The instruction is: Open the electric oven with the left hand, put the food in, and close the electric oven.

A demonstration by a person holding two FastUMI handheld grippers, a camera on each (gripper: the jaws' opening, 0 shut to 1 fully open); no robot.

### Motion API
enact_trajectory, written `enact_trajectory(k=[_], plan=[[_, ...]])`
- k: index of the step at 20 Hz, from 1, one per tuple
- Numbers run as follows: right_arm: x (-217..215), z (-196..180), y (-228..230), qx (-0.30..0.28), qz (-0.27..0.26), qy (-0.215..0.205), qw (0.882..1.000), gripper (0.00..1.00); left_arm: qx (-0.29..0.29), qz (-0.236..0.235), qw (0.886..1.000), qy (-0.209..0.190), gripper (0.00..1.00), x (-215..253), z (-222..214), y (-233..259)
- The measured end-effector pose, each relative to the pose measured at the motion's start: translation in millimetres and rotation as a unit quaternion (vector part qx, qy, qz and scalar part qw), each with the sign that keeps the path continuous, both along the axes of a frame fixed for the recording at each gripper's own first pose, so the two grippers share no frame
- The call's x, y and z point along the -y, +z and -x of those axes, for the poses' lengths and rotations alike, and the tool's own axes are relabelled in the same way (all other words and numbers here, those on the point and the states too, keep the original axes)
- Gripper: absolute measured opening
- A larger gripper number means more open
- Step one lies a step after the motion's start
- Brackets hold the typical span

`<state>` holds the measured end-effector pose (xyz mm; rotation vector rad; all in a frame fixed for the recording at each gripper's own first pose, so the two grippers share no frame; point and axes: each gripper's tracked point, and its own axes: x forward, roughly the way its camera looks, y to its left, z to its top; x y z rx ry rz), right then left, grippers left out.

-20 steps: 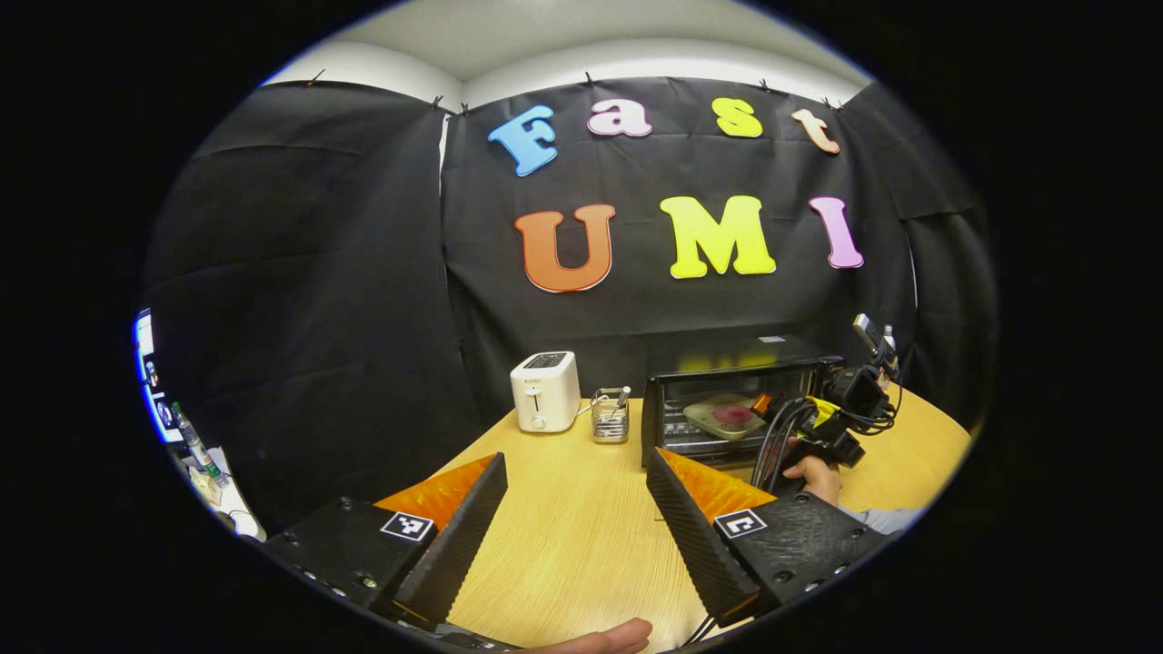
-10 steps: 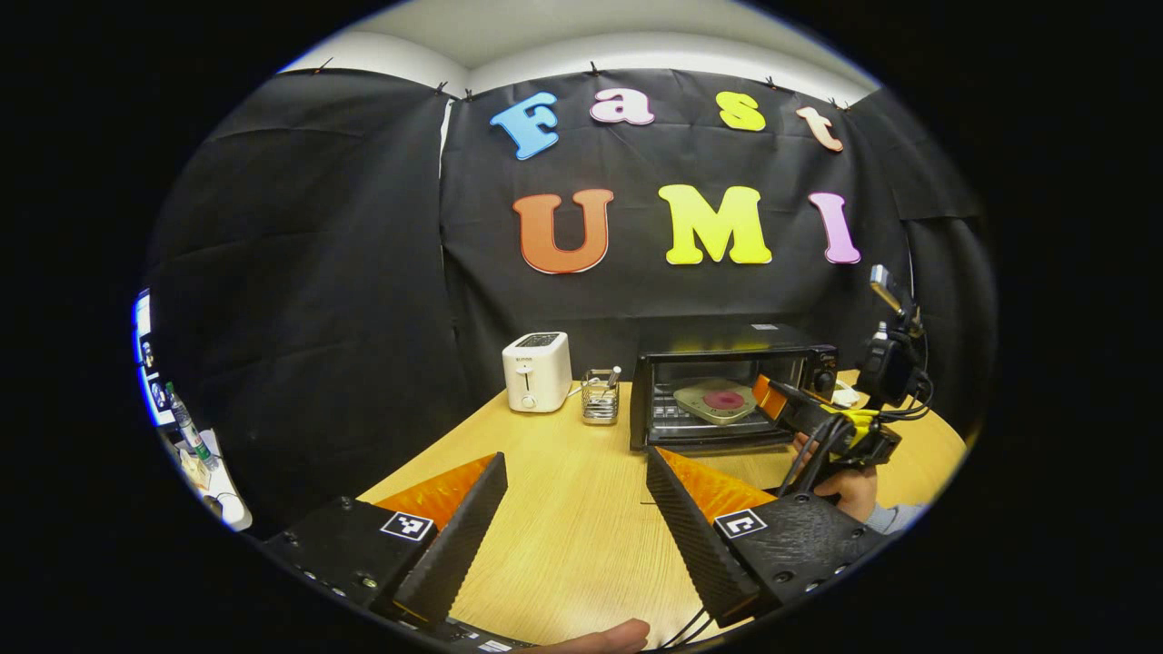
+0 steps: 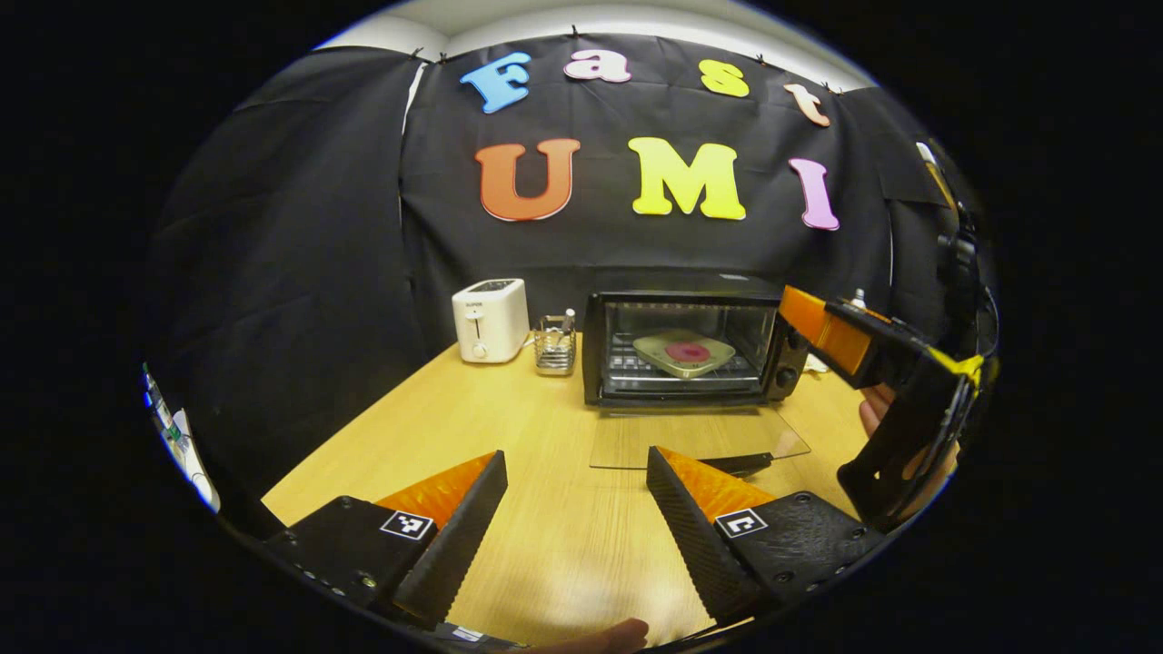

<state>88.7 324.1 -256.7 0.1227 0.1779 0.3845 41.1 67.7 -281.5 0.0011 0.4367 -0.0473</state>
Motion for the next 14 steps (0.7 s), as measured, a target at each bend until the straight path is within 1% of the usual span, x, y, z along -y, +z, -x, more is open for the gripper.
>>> enact_trajectory(k=[1, 3, 5, 6, 9, 12, 13, 14], plan=[[2, 5, 3, 0.001, 0.013, 0.011, 1.000, 0.96, -0.008, 0.000, 1.000, -0.006, 0.97, 5, -5, -9], [13, 11, 9, 0.007, 0.031, 0.021, 0.999, 0.96, -0.024, -0.002, 1.000, -0.016, 0.97, 19, -8, -23], [25, 18, 20, 0.017, 0.042, 0.022, 0.999, 0.96, -0.039, 0.003, 0.999, -0.031, 0.97, 35, -12, -36], [32, 21, 25, 0.023, 0.047, 0.020, 0.998, 0.98, -0.049, 0.009, 0.998, -0.041, 0.97, 44, -15, -44], [49, 33, 39, 0.033, 0.063, 0.023, 0.997, 0.96, -0.086, 0.024, 0.994, -0.062, 0.97, 69, -19, -70], [63, 35, 52, 0.039, 0.066, 0.025, 0.997, 0.96, -0.121, 0.035, 0.989, -0.079, 0.97, 92, -21, -92], [69, 37, 57, 0.043, 0.065, 0.026, 0.997, 0.99, -0.130, 0.035, 0.987, -0.083, 0.98, 99, -22, -98], [73, 36, 61, 0.048, 0.063, 0.025, 0.997, 0.96, -0.136, 0.034, 0.986, -0.087, 0.97, 106, -24, -102]])
